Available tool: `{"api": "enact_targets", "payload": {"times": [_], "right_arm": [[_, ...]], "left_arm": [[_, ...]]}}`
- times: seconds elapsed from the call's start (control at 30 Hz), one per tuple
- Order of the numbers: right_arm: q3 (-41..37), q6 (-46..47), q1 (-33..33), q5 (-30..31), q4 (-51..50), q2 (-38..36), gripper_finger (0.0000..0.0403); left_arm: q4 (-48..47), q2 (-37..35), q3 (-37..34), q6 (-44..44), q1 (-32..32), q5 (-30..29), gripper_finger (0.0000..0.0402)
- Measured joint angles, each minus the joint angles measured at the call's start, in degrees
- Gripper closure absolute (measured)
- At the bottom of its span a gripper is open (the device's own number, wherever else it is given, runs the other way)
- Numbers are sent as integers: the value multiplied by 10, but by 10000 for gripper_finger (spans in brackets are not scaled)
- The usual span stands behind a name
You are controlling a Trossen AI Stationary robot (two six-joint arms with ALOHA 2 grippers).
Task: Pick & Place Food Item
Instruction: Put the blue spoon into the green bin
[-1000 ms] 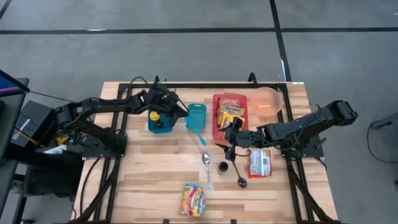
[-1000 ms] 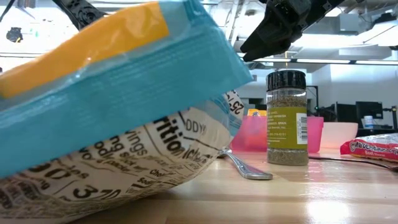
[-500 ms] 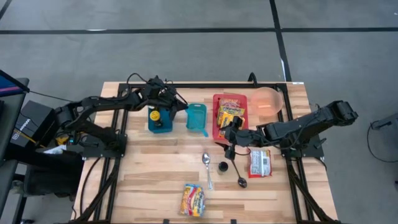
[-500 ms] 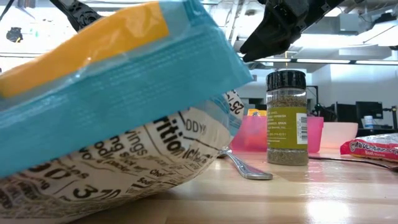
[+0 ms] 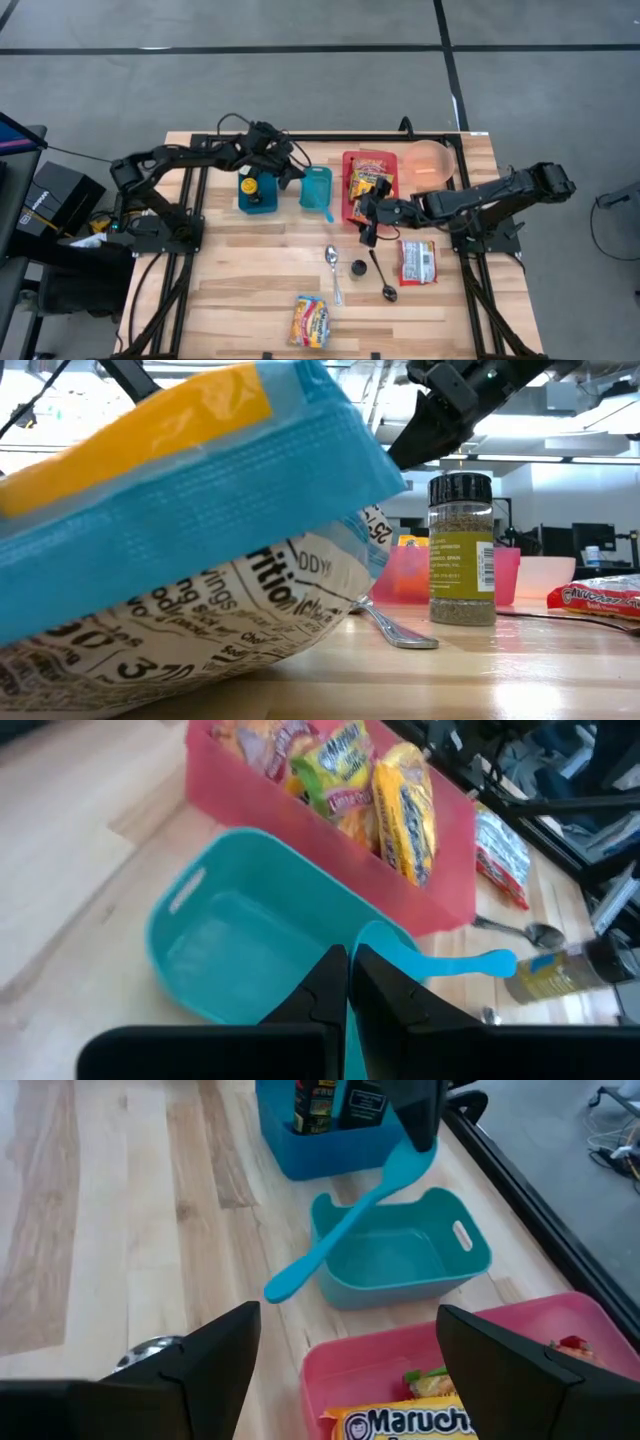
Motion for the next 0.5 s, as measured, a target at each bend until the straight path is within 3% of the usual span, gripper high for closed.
{"api": "enact_targets", "payload": {"times": [0.27, 0.5], "right_arm": [[0, -8, -26, 0, 0, 0, 106], [0, -10, -40, -24, 2, 0, 106]], "left_arm": [[3, 2, 13, 1, 7, -4, 396], [-22, 63, 49, 4, 5, -4, 396]]}}
